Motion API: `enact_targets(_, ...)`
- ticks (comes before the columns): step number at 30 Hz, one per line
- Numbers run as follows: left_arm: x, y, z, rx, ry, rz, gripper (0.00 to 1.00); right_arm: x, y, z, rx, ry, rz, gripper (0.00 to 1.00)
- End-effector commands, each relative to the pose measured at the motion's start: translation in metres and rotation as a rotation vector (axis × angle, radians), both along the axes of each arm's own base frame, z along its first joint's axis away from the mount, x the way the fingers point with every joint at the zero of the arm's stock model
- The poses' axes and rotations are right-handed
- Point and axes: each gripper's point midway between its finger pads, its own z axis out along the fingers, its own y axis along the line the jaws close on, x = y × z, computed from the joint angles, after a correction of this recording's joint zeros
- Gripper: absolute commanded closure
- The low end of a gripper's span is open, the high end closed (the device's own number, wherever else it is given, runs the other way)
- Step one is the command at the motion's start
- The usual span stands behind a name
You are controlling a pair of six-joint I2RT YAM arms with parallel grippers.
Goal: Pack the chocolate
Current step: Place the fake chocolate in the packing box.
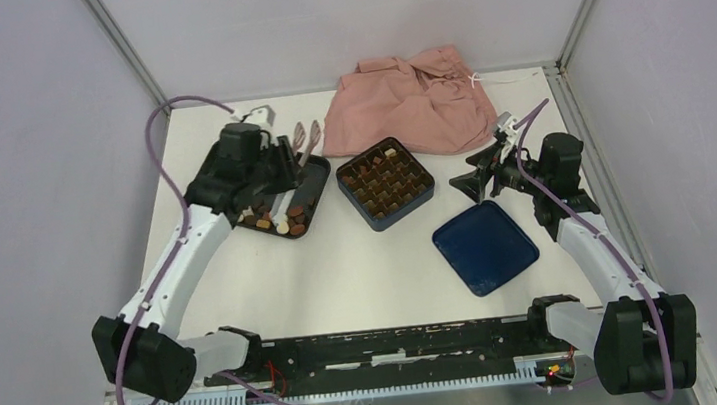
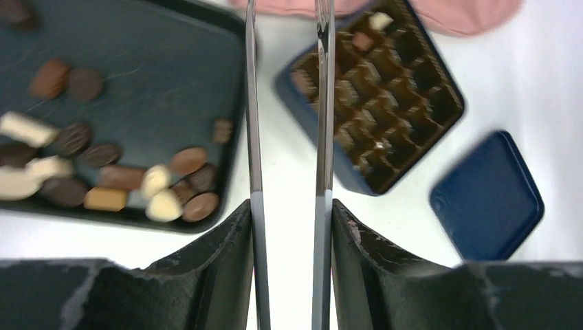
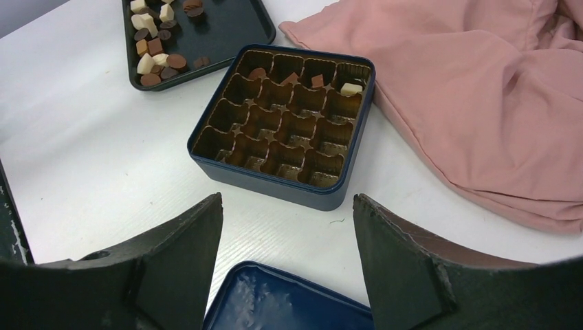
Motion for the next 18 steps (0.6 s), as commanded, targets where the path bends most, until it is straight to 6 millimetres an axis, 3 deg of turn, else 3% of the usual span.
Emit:
enact_targets(1, -0.005, 0.051, -0.001, -0.036, 0.024, 0.079, 0.52, 0.002, 0.004, 0.029, -0.009, -0.102, 0.04, 0.25)
enact_targets(4, -0.004, 0.083, -0.012, -0.03, 0.066, 0.146, 0.52, 0.002, 0.004, 0.028, -0.01, -0.099, 0.04, 0.25)
enact_targets(9, 0.01, 0.118, -0.025, -0.022, 0.111, 0.251, 0.52, 0.002, 0.005, 0.028, -0.006, -0.095, 0.048, 0.25)
enact_targets(14, 0.028, 0.148, -0.038, 0.027, 0.146, 0.346, 0.52, 0.002, 0.005, 0.028, -0.007, -0.093, 0.048, 0.25)
enact_targets(18, 0.035, 0.157, -0.048, 0.054, 0.181, 0.367, 0.52, 0.003, 0.005, 0.026, -0.01, -0.089, 0.049, 0.25)
